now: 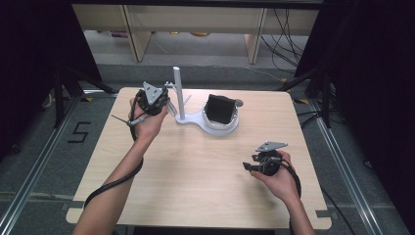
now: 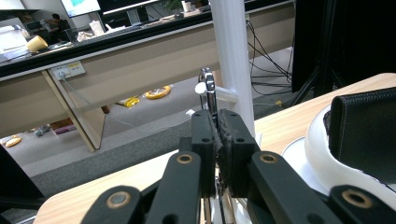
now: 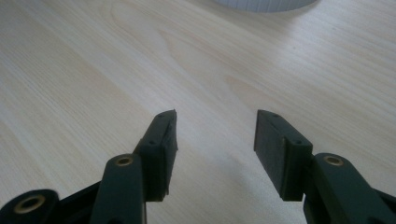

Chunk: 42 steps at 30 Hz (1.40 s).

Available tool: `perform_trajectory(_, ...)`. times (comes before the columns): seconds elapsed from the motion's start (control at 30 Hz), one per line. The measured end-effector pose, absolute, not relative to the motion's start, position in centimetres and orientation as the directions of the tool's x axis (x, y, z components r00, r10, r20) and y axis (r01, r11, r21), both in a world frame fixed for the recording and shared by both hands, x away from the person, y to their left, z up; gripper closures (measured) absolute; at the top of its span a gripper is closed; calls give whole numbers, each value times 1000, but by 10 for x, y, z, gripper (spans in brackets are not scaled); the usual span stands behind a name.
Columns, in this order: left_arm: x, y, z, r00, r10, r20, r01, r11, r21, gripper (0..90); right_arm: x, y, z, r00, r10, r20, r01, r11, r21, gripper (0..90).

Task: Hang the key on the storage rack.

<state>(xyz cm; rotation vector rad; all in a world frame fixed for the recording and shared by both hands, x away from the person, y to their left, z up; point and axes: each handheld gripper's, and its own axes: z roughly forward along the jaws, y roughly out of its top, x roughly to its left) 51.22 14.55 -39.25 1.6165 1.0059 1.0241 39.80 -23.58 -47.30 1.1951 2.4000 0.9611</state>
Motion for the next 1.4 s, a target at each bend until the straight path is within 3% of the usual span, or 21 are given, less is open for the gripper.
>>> perform_trajectory(1.1, 523, 135, -404, 335, 930, 147, 184, -218, 958, 833, 398, -236, -474, -613, 789, 28, 593, 437, 677, 500)
perform_trajectory(1.4, 512, 138, -409, 386, 912, 137, 199, -228, 953, 649, 398, -238, -474, -614, 789, 25, 585, 434, 685, 498)
